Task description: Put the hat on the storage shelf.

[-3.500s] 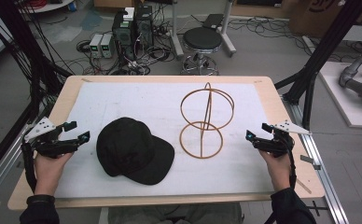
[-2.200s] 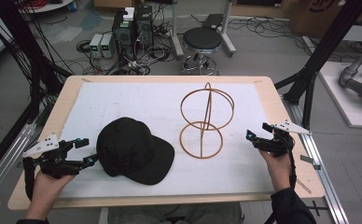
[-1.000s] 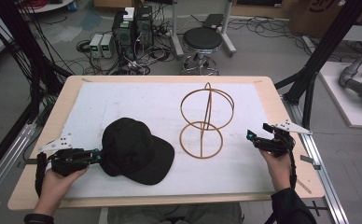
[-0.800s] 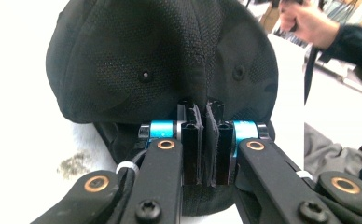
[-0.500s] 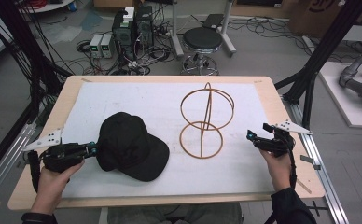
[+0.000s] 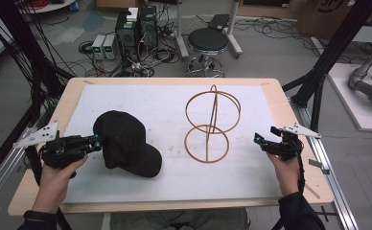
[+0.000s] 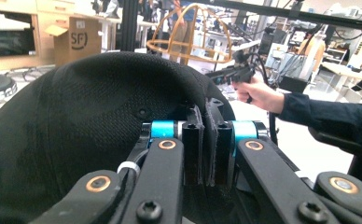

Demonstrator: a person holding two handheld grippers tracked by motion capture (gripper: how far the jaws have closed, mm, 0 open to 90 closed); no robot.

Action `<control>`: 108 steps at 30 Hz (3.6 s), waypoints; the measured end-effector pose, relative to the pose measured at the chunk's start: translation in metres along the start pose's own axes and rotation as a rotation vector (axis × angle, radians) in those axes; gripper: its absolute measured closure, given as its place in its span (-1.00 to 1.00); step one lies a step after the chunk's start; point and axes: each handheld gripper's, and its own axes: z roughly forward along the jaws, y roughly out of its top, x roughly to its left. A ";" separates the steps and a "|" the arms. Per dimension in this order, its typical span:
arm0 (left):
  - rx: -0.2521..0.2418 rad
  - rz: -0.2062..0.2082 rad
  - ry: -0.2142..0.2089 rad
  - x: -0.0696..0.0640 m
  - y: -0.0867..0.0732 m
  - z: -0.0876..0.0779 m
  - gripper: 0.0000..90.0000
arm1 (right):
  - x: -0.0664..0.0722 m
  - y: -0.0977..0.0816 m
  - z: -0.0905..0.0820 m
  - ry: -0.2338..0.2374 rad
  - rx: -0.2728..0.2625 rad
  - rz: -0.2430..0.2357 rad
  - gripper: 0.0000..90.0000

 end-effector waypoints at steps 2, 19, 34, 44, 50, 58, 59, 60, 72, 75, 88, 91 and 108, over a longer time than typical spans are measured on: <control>-0.010 0.009 -0.010 -0.001 0.005 0.002 0.93 | -0.001 0.000 0.000 -0.001 -0.003 -0.006 -0.57; -0.069 0.071 -0.069 -0.012 0.044 0.017 0.93 | 0.003 0.003 -0.006 0.007 -0.033 -0.016 -0.56; -0.120 0.144 -0.117 -0.022 0.097 0.031 0.93 | 0.003 0.002 -0.008 0.009 -0.030 -0.014 -0.56; -0.123 0.175 -0.121 -0.025 0.127 0.050 0.93 | 0.004 0.004 -0.011 0.020 -0.047 -0.017 -0.48; -0.131 0.177 -0.127 -0.026 0.133 0.057 0.93 | 0.019 0.020 -0.034 0.066 -0.141 -0.048 -0.39; -0.147 0.172 -0.131 -0.028 0.136 0.059 0.93 | 0.093 0.041 -0.071 0.252 -0.270 -0.214 -0.24; -0.145 0.171 -0.133 -0.028 0.136 0.059 0.93 | 0.093 0.041 -0.071 0.252 -0.270 -0.214 -0.24; -0.147 0.175 -0.133 -0.029 0.137 0.060 0.93 | 0.100 0.042 -0.070 0.274 -0.270 -0.222 -0.24; -0.148 0.173 -0.156 -0.033 0.144 0.067 0.93 | 0.150 0.051 -0.049 0.460 -0.230 -0.277 -0.25; -0.151 0.171 -0.158 -0.034 0.145 0.069 0.93 | 0.164 0.055 -0.040 0.507 -0.214 -0.307 -0.28; -0.164 0.174 -0.176 -0.039 0.151 0.070 0.93 | 0.221 0.060 0.003 0.516 -0.141 -0.462 -0.23; -0.170 0.171 -0.189 -0.041 0.151 0.070 0.93 | 0.227 0.063 0.008 0.501 -0.146 -0.484 -0.11; -0.195 0.159 -0.217 -0.043 0.156 0.072 0.93 | 0.227 0.070 -0.002 0.466 -0.257 -0.575 0.82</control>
